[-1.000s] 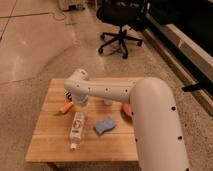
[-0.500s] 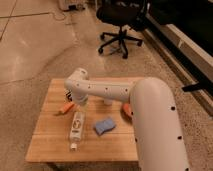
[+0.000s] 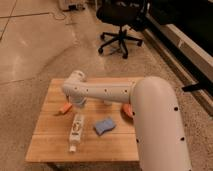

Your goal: Place the bottle in the ceramic bowl

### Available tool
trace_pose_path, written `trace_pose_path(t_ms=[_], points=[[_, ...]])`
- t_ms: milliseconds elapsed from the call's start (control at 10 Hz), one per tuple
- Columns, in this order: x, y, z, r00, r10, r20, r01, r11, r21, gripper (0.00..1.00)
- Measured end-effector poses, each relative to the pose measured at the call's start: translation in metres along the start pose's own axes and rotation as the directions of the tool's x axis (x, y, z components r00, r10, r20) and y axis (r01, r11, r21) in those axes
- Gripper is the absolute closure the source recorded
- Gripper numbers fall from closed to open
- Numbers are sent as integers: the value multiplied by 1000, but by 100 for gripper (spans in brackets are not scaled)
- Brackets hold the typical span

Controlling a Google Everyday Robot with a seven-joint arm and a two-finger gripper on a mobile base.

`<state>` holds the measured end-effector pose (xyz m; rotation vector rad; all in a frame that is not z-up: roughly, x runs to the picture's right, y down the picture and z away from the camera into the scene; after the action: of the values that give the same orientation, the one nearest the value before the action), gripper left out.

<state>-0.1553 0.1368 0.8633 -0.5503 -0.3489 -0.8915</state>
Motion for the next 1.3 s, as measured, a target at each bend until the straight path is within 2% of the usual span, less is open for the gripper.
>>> trace_pose_path(t_ms=[100,200,500,700,1300], points=[[-6,2,-1,1000,0,-10,0,1000,5,25],[-7,4,-1,1000,5,-21,-4,1000,10,21],[-6,13,0,998,30,-57,-28,999,23,20],[-4,18,3,996,45,-75,-44,999,17,20],[18,61,20,985,127,-115,-133,990,-46,20]])
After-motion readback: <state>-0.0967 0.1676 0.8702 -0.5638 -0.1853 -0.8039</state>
